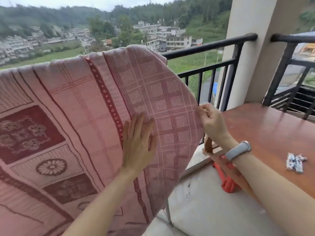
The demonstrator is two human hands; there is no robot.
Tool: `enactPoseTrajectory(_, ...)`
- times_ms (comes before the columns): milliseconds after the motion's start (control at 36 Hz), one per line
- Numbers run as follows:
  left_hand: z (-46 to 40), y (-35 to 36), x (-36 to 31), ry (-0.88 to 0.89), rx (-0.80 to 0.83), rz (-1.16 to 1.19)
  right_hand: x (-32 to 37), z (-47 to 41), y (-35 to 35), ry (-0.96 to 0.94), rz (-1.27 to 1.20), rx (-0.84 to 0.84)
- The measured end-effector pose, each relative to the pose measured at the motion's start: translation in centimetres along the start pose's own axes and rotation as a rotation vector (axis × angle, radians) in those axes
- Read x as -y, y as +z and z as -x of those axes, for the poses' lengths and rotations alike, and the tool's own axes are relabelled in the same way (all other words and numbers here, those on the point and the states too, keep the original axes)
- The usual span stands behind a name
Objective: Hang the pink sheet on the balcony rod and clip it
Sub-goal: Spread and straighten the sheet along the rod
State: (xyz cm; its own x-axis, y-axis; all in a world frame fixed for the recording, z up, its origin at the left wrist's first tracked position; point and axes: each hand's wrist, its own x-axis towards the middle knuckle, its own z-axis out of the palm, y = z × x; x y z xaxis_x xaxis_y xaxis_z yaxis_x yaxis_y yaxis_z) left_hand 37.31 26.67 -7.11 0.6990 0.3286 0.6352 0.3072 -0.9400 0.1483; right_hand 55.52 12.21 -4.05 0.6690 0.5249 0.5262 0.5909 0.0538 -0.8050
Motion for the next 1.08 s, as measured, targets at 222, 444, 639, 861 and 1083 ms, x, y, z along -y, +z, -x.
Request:
enactPoseTrajectory(222,1.7,4.6,-1.4,-0.135,0.176,0.122,-5.2,5.2,3.8,0.220,0.007,0.428)
enactPoseTrajectory(444,2.6,7.1,-1.3,-0.229,0.065,0.198,-10.1,4.2,5.9,0.097,0.155,0.478)
enactPoseTrajectory(639,0.5,9.0,-0.8,-0.283,-0.063,0.196,-11.8,3.8,7.6,-0.018,0.136,0.578)
enactPoseTrajectory(861,-2.2,11.3,-3.6,-0.258,-0.247,0.180,-16.0,1.6,7.9,0.186,0.038,0.464)
enactPoseTrajectory(1083,-3.7,14.8,-5.7,-0.407,-0.210,-0.008,-19.6,1.3,5.8,0.308,-0.094,0.632)
